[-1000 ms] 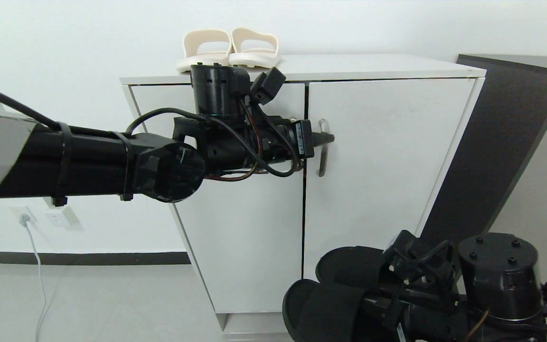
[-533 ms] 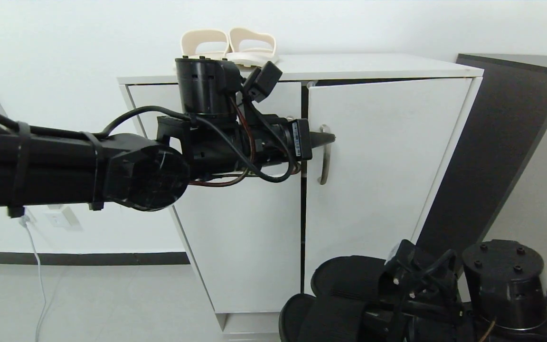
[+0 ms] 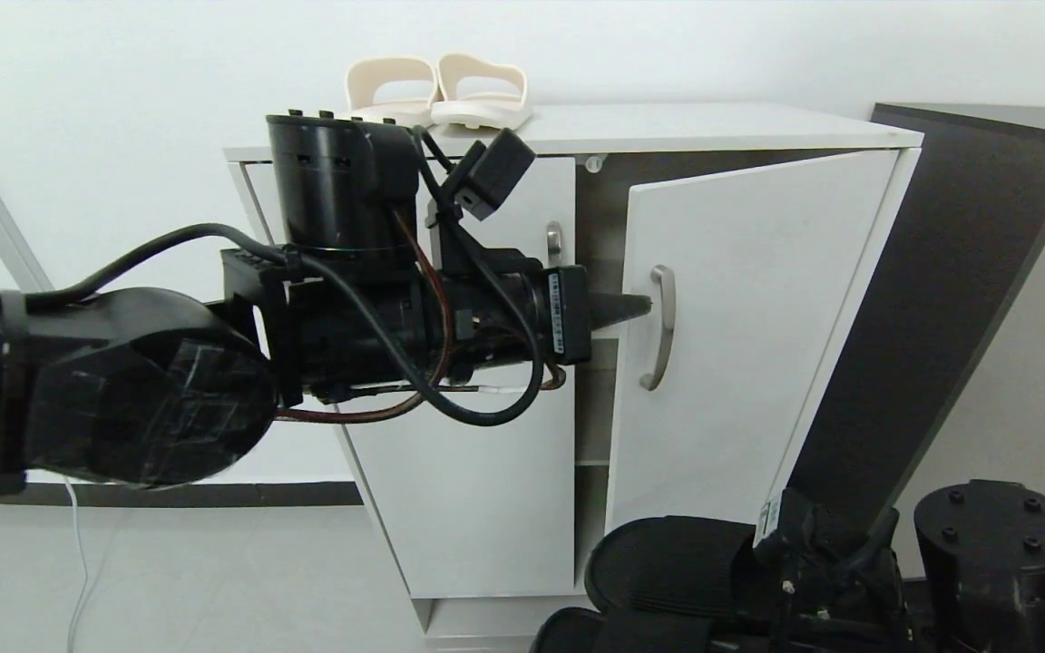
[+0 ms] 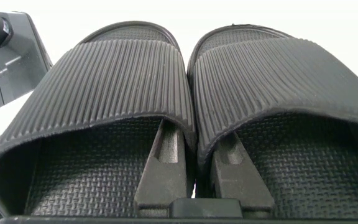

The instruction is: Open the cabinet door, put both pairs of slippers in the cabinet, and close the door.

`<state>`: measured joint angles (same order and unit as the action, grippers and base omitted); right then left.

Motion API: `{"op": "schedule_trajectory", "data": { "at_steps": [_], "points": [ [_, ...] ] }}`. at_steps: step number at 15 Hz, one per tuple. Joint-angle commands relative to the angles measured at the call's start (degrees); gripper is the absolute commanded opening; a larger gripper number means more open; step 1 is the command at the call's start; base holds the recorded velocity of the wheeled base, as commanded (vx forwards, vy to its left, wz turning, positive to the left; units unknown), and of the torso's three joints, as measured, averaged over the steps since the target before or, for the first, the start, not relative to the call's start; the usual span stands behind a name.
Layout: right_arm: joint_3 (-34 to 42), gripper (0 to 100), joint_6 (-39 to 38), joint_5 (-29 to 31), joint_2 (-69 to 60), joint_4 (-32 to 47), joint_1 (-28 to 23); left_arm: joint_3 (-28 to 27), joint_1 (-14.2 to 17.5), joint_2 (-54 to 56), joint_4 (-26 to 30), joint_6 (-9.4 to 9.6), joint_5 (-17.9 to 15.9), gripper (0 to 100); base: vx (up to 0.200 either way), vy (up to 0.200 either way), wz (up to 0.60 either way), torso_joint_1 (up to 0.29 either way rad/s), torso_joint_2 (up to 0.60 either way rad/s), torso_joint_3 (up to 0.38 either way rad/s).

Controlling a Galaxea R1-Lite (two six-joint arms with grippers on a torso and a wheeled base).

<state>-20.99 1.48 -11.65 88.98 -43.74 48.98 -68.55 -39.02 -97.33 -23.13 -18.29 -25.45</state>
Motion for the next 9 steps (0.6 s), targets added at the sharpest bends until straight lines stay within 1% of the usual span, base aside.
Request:
{"op": "schedule_trajectory", "data": {
  "at_steps": [1,2,4,7,9],
  "points": [
    [0.1,0,0.0,0.0,-0.3,0.0,0.1,2.2,-0.3,3.5,-0.3,0.00,0.0,0,0.000,0.000,0.00,0.000,0.00,0.000],
    [0.1,0,0.1,0.0,-0.3,0.0,0.1,2.6,0.2,3.5,-1.9,-0.35,0.1,0,0.000,0.000,0.00,0.000,0.00,0.000],
    [0.3,0,1.2,0.0,-0.3,0.0,0.1,3.0,1.8,2.6,-4.5,-0.43,0.0,0,0.000,0.000,0.00,0.000,0.00,0.000],
    [0.9,0,1.2,0.0,-0.3,0.0,0.6,2.5,2.5,-0.3,-6.3,-0.43,0.0,0,0.000,0.000,0.00,0.000,0.00,0.000],
    [1.3,0,1.2,0.0,-0.3,0.0,1.6,1.5,2.5,-3.7,-9.0,-0.61,0.1,0,0.000,0.000,0.00,0.000,0.00,0.000]
  ]
}}
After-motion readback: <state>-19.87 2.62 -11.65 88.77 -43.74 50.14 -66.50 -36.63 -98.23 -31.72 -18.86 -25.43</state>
